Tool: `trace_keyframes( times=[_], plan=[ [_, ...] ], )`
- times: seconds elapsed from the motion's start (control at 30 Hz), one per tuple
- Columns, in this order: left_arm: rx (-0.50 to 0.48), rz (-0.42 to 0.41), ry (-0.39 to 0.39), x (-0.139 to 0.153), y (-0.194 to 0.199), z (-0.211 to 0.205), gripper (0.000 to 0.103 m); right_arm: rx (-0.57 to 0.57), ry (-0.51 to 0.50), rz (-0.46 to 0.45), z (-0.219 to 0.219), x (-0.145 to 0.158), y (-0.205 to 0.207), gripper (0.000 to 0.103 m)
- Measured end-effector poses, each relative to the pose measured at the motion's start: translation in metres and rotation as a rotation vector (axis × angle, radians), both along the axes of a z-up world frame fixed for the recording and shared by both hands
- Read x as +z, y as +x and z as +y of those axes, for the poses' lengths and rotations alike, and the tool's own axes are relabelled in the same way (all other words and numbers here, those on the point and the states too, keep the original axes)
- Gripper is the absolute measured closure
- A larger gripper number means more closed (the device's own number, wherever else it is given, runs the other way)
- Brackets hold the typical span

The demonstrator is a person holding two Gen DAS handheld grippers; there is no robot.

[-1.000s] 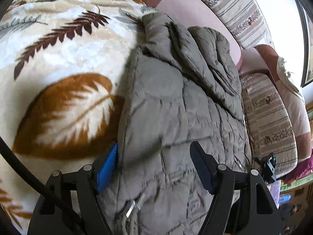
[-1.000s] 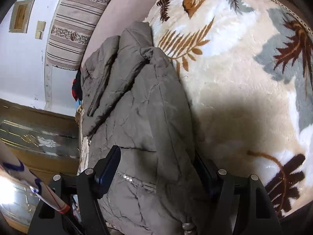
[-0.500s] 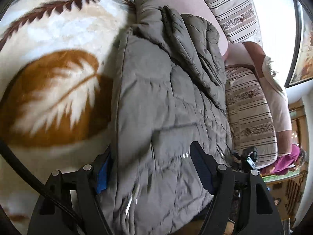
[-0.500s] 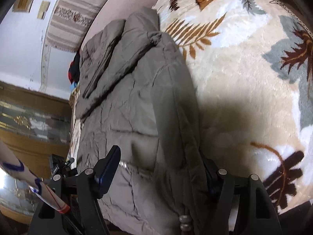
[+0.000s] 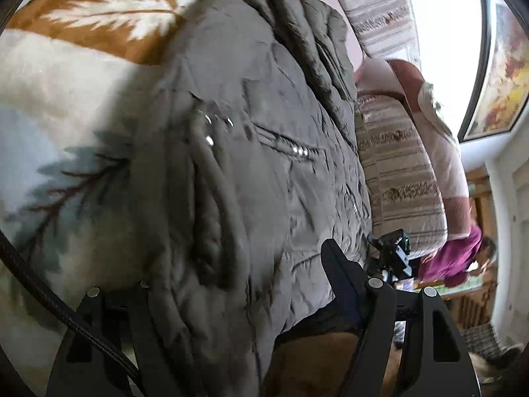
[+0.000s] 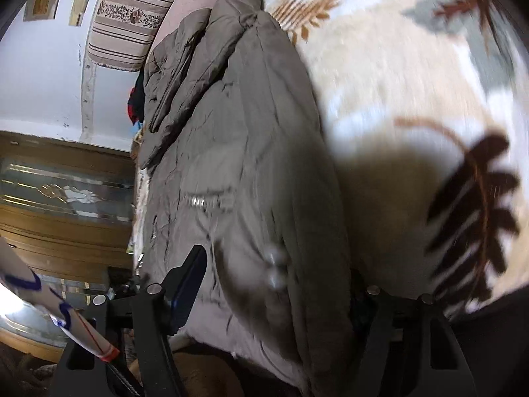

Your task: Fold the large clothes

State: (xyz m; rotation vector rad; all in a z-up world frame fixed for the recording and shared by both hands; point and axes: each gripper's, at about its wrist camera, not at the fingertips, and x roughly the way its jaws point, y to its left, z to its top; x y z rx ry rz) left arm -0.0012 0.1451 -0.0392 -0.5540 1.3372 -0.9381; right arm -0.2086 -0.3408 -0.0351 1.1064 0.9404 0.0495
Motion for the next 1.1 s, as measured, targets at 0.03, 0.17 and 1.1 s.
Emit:
trace_keyframes(
  times=[0.03,0.17,1.1],
  plan=[
    [-0.005,-0.009,-0.001,0.002,-0.001,-0.002,0.031,0.0,0.015,-0.007,0.002,-0.002,-0.003,0.03],
    [-0.013,-0.007,-0.004,0.004,0.001,-0.01,0.031,-0.012,0.072,-0.055,0.011,-0.004,-0.011,0.033],
    [0.043,-0.263,0.325,0.081,-0.018,-0.048,0.085,0.026,-0.138,-0.081,0.062,0.061,0.02,0.08]
  ],
)
